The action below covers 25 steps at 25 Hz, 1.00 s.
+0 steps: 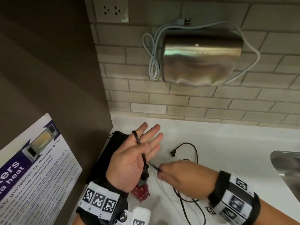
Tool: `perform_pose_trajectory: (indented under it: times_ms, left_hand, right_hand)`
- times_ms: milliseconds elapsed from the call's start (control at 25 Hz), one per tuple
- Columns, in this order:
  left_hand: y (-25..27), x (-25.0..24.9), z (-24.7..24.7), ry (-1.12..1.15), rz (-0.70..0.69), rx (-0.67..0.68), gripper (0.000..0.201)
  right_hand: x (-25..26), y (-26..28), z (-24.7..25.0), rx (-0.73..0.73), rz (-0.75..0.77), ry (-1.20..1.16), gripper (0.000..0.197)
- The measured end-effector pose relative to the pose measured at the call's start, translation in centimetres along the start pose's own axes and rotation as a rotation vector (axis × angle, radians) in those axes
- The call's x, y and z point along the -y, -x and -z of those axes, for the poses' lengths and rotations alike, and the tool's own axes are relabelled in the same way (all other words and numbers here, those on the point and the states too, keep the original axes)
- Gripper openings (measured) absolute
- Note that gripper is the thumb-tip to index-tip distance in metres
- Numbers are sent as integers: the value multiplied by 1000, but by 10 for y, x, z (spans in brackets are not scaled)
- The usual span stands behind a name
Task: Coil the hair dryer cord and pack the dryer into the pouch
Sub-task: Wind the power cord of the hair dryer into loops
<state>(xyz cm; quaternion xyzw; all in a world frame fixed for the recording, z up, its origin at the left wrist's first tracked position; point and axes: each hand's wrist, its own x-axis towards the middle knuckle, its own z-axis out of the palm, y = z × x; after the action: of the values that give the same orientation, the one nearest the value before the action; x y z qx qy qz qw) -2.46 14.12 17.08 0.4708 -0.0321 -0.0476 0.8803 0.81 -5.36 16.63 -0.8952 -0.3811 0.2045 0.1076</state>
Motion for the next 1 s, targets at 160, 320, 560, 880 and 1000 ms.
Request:
perform_pose_trajectory:
  times_ms: [160, 320, 560, 880, 1000]
  left_hand:
    - [3, 11, 3, -275, -13, -69, 52]
    - [14, 4, -12, -287, 39, -11, 57]
    - [21, -3, -30, -104, 219, 108, 57]
    - [-7, 9, -9, 258, 28, -22, 30]
    - [-6, 21, -4, 238, 12, -55, 40]
  right_hand:
    - [32, 24, 39, -106, 161, 149, 27]
    - [35, 27, 81, -276, 235, 157, 22]
    - [7, 7, 115, -438, 248, -173, 28]
    - [-9, -33, -1, -272, 86, -307, 36]
    - [2, -24, -15, -200, 111, -246, 33]
